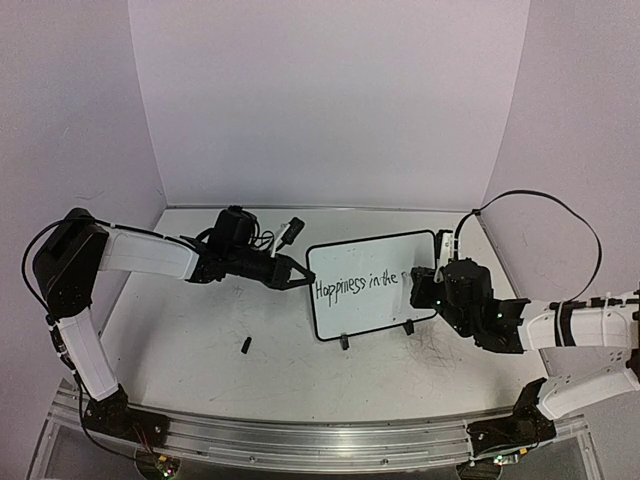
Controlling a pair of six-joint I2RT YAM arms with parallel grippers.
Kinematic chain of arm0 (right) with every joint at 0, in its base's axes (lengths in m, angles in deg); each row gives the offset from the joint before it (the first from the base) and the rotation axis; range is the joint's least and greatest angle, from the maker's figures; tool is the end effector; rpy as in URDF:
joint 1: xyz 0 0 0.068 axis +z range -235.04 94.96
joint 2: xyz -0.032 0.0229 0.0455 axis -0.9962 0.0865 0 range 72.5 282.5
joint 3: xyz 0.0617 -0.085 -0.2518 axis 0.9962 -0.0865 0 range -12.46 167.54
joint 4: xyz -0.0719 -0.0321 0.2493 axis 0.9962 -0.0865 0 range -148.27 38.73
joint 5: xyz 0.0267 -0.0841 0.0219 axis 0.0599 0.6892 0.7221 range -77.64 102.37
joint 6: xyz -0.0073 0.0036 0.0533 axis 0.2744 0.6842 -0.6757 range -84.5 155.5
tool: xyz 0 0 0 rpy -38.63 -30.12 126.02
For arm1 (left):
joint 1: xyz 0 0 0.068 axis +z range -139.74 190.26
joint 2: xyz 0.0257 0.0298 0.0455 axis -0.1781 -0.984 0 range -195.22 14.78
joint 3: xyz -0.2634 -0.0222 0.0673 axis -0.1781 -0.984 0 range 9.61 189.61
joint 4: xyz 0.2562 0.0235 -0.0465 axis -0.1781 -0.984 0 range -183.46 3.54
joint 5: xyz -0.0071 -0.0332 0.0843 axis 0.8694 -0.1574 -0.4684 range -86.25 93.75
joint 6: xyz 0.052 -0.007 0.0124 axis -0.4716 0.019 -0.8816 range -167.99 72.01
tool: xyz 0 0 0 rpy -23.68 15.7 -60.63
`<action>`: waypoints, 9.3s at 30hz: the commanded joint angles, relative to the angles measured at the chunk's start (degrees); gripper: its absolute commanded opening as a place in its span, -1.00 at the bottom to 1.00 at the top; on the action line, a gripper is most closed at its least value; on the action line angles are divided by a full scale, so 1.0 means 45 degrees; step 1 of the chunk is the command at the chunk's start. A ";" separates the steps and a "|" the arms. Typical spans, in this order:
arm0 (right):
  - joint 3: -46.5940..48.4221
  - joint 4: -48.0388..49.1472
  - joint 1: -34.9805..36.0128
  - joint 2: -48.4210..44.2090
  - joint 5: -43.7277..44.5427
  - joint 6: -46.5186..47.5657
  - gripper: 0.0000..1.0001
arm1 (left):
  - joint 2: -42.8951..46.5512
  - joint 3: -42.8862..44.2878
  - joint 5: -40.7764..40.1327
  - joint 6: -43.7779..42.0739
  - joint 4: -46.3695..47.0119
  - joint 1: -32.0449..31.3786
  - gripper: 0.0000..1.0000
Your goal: Write a sentence on the whiteboard
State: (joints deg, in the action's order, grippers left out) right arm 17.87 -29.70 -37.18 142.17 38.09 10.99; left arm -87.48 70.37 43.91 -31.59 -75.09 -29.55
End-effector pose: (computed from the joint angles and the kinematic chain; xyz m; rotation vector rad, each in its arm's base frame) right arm 0.1837 0.1800 0.2198 -0.0724 1.8727 0.4557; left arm 0.2824 -0.2652 0.2032 0.8957 2.0507 -1.3003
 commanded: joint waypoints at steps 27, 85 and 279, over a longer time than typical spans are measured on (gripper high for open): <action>0.0113 -0.0471 -0.0063 -0.0029 0.0579 -0.0572 -1.00 | 0.0203 0.0338 0.0274 -0.0014 -0.0692 -0.0274 -1.00; -0.0122 -0.0248 -0.0057 -0.0844 0.0099 -0.0419 -1.00 | 0.0193 0.0325 0.0274 -0.0032 -0.0695 -0.0274 -1.00; 0.0380 0.0083 -0.0411 0.0001 0.1037 -0.0555 -1.00 | 0.0341 0.0291 0.0333 -0.0052 -0.0712 -0.0318 -1.00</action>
State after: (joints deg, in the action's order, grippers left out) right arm 16.95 -31.56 -38.52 141.39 41.06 7.29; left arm -87.48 70.37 44.02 -31.61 -75.06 -29.81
